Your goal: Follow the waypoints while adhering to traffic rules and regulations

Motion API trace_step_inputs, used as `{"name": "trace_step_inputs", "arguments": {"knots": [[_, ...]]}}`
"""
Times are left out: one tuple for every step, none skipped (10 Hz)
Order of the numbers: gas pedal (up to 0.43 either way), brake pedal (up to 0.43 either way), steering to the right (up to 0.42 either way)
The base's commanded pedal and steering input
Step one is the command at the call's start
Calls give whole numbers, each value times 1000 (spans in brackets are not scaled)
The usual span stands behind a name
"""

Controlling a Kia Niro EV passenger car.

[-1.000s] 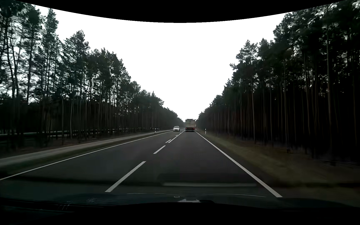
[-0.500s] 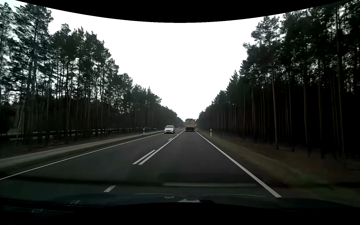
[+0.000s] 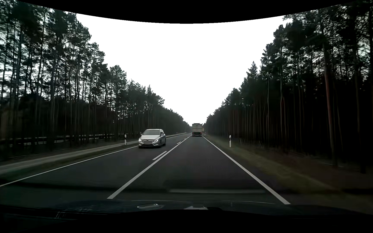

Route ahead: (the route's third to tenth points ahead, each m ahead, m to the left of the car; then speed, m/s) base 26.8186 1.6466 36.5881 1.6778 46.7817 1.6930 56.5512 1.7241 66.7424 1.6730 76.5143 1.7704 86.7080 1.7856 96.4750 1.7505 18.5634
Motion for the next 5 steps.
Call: {"name": "trace_step_inputs", "arguments": {"knots": [[177,0,2],[177,0,2],[177,0,2],[177,0,2],[177,0,1]]}}
